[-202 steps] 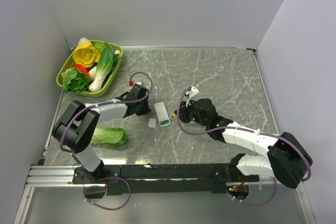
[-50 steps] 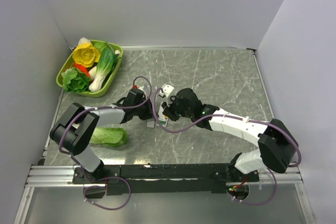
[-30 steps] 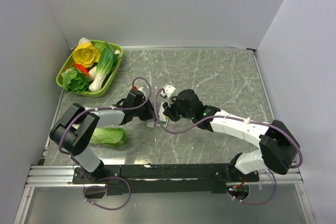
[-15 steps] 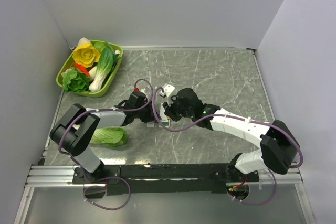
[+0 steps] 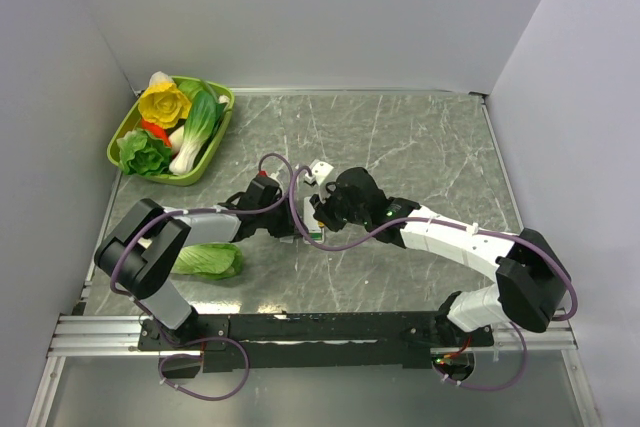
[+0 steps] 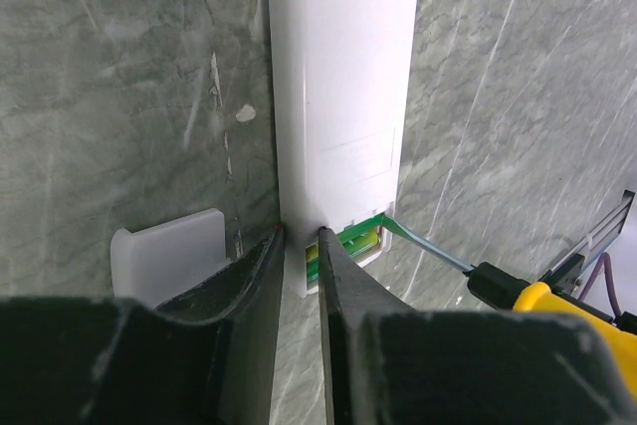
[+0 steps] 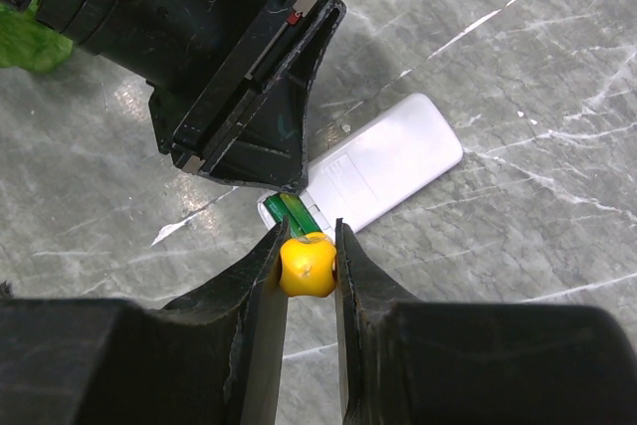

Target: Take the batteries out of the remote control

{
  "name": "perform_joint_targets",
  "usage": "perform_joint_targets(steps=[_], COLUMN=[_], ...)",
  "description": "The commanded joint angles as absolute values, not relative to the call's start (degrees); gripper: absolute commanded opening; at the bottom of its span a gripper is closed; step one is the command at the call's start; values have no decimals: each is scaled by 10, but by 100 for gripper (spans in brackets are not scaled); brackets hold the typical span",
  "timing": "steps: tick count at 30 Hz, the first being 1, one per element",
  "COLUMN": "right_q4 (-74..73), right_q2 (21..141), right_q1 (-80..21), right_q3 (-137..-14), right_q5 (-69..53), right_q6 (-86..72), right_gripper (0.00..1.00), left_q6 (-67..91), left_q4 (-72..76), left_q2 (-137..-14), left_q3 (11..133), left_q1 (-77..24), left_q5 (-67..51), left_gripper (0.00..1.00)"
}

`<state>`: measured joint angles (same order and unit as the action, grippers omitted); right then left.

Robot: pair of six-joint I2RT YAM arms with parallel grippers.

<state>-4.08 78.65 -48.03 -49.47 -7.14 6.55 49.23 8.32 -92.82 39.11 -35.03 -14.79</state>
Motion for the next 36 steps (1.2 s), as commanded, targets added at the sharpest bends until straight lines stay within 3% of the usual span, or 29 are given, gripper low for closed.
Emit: perform_joint_targets(steps=[1,11,27,36], right_q4=[-62,-64,-81,-33], right_q2=[786,801,866,778], right_q1=[-485,-487,-490,-483], right_q3=[-484,-476,-485,-391], right_q5=[-82,-96,-150,-62], right_q6=[71,82,80,1], right_gripper=[0,0,0,0], left_q6=[491,495,505,508], left_q4=[74,85,91,82], left_q2=[-941,-954,-959,-967], left_q3=[397,397,394,387], left_q1=[-357,-357,-357,-357], left_q5=[-160,-169,-167,-156], left_gripper=[23,16,14,13])
